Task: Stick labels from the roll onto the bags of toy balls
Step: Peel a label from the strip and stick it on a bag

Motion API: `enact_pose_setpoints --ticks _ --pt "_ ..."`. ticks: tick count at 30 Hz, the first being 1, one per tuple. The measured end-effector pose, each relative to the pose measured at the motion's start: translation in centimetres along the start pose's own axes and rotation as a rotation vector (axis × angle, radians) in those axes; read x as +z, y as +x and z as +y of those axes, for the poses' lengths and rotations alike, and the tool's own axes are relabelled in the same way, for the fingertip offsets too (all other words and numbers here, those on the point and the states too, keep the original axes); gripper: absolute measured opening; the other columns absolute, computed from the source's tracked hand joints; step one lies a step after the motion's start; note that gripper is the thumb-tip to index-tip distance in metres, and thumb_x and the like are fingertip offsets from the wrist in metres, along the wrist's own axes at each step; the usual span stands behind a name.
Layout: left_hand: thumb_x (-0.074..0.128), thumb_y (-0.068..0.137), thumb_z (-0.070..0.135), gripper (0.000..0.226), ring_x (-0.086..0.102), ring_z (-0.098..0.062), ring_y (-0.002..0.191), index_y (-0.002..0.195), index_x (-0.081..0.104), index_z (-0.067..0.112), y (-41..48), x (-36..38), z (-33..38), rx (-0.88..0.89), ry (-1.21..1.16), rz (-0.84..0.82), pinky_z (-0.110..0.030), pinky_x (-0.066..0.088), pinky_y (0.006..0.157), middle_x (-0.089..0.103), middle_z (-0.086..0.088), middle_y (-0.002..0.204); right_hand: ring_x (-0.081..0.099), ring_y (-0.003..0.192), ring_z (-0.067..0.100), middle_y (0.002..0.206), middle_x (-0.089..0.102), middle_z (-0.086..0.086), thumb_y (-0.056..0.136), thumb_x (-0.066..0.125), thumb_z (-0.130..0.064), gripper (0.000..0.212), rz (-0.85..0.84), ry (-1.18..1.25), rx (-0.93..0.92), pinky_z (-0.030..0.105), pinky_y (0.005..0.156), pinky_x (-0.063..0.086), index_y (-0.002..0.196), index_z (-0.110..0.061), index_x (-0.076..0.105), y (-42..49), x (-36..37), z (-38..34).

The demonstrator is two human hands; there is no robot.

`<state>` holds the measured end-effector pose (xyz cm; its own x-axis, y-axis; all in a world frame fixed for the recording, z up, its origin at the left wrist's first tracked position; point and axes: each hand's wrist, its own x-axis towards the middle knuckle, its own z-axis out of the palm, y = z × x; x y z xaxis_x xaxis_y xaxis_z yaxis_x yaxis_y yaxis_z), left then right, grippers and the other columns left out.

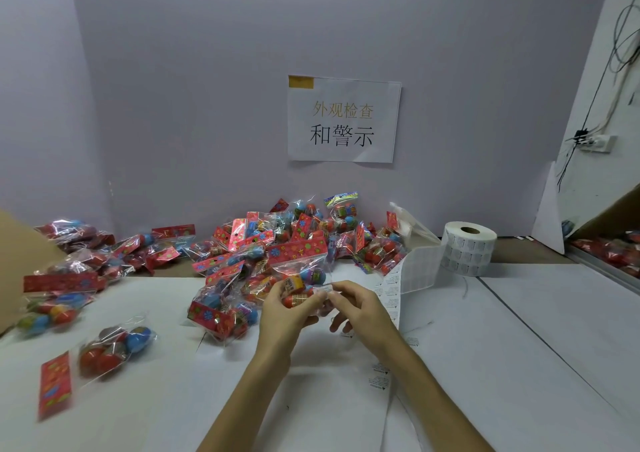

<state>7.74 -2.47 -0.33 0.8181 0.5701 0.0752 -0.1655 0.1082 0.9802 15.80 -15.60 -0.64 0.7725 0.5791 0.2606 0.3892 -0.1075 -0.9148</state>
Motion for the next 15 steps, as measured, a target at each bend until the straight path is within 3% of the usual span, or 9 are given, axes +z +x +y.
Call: enact_pose_setpoints --ticks 10,15 --pt "0.086 0.079 0.007 0.058 0.074 -0.026 0.096 0.129 0.058 0.011 0.05 0.16 -0.16 -0.008 0.033 -0.062 -0.032 0.063 0.08 0.073 -0.014 0.11 0.07 0.063 0.018 0.079 0.076 0.0 0.104 0.053 -0.033 0.02 0.054 -0.001 0.042 0.026 0.057 0.051 0.096 -0.021 0.066 0.03 -0.14 0.11" --pt "0.08 0.088 0.019 0.041 0.076 -0.017 0.085 0.124 0.062 0.017 -0.17 0.26 -0.22 0.028 0.015 -0.05 -0.025 0.062 0.07 0.074 -0.007 0.104 0.072 0.067 0.02 0.082 0.076 0.001 0.103 0.056 -0.034 0.017 0.063 0.008 0.028 0.029 0.061 0.053 0.102 -0.021 0.068 0.12 -0.29 0.22"
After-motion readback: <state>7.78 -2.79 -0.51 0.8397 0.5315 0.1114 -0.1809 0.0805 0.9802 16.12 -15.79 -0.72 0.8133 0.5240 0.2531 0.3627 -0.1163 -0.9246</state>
